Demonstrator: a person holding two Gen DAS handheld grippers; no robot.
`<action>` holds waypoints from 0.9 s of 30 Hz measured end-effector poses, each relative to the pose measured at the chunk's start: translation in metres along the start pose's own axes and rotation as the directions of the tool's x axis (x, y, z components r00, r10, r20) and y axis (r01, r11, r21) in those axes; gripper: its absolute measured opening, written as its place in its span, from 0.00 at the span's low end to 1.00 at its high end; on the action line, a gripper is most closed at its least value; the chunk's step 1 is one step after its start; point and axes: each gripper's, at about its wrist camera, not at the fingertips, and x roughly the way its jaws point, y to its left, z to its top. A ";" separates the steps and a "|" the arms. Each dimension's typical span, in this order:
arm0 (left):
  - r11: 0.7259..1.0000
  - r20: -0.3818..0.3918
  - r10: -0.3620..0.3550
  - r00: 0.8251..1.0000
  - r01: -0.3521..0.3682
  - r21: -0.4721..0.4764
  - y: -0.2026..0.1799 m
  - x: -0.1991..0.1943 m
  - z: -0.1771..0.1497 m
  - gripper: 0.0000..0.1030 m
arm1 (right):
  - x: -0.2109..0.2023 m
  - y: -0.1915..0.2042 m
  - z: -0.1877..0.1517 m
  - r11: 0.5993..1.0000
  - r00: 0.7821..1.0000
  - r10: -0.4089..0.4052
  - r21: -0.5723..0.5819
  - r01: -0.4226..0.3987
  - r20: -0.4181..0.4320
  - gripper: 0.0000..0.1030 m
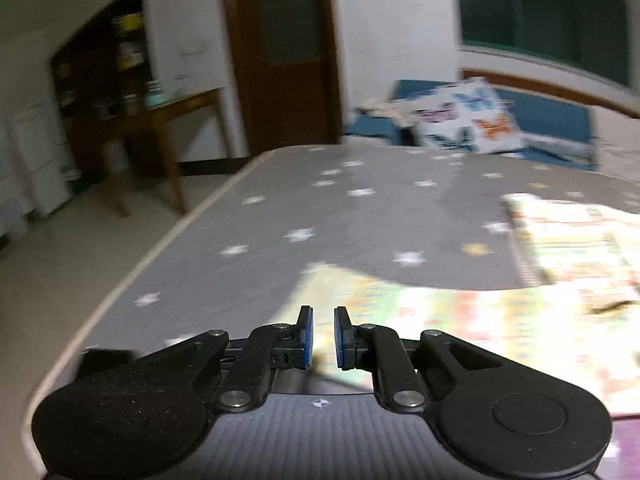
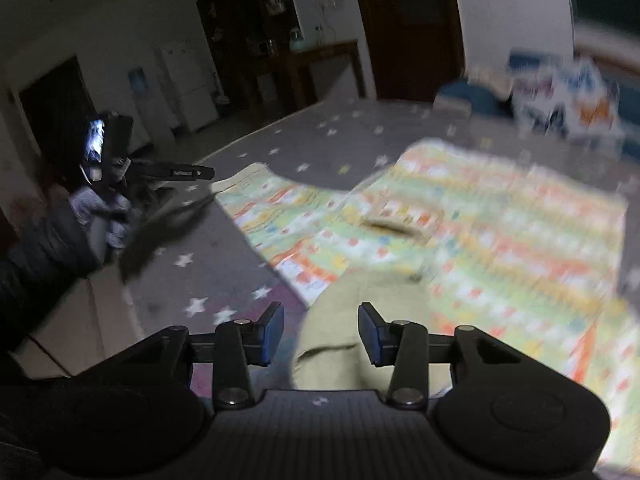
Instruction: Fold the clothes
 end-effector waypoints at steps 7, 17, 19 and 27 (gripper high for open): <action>0.944 -0.024 -0.293 0.956 0.293 0.153 -0.088 -0.008 -0.002 0.12 | 0.035 0.000 -0.011 0.996 0.994 -0.083 -0.028 0.081 -0.074 0.31; 0.834 -0.097 -0.485 0.869 0.493 0.249 -0.156 -0.012 -0.018 0.12 | 0.025 -0.015 -0.015 0.990 0.991 -0.122 0.068 0.125 -0.047 0.03; 0.823 -0.110 -0.501 0.859 0.511 0.248 -0.161 -0.011 -0.021 0.12 | 0.008 -0.024 -0.011 0.985 0.994 -0.110 0.132 0.108 0.005 0.03; 0.758 -0.154 -0.595 0.789 0.614 0.221 -0.175 -0.008 -0.028 0.12 | -0.023 -0.048 -0.006 0.954 0.992 -0.085 0.296 0.053 0.096 0.03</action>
